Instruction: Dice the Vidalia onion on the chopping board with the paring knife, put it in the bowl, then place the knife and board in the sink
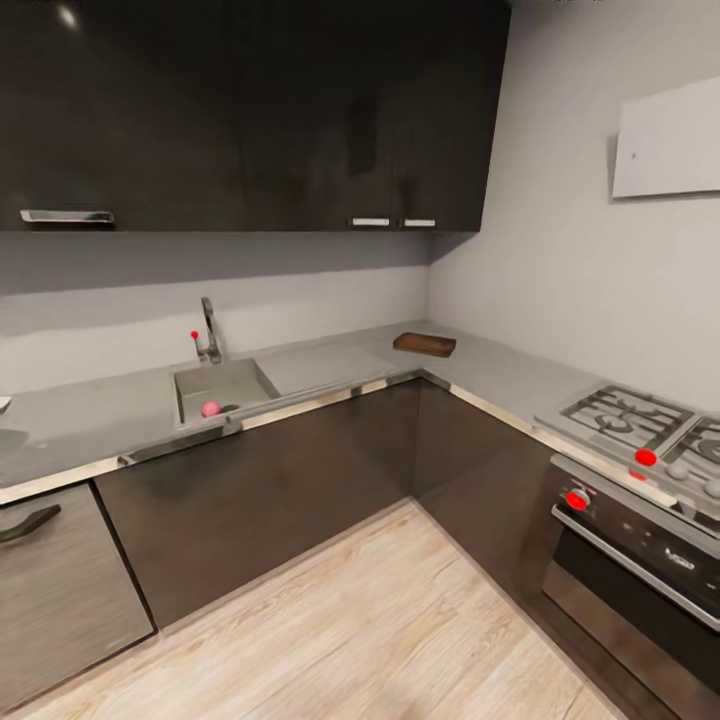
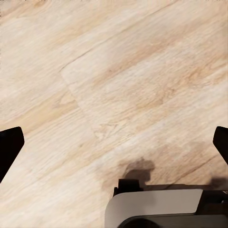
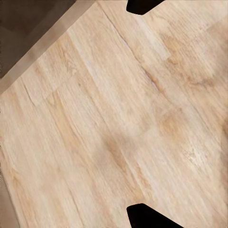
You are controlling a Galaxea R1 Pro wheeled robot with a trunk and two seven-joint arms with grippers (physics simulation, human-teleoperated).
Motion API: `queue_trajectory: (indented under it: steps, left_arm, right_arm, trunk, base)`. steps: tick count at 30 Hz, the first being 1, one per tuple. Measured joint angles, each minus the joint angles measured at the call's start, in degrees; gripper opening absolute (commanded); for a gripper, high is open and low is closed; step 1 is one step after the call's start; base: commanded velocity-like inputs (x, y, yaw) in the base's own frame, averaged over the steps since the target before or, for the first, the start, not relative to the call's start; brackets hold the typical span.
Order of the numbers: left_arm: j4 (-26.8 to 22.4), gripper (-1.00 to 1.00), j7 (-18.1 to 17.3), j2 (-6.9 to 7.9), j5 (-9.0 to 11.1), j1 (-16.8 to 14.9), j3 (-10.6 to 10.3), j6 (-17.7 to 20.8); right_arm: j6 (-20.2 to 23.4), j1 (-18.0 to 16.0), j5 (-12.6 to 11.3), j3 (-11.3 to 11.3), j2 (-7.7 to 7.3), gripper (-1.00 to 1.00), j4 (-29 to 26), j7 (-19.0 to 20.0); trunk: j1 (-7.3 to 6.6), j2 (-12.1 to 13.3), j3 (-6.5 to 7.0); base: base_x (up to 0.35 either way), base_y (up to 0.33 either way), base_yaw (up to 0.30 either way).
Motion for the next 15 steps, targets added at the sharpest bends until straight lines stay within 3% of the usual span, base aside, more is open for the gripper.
queue_trajectory:
  steps: [15]
  left_arm:
    - [-0.09, 1.00, 0.00, 0.02, 0.00, 0.00, -0.02, -0.08]
  right_arm:
    - [0.00, 0.00, -0.01, -0.02, 0.13, 1.00, 0.00, 0.00]
  trunk:
    - [-3.30, 6.02, 2.70]
  base:
    - [0.000, 0.000, 0.000]
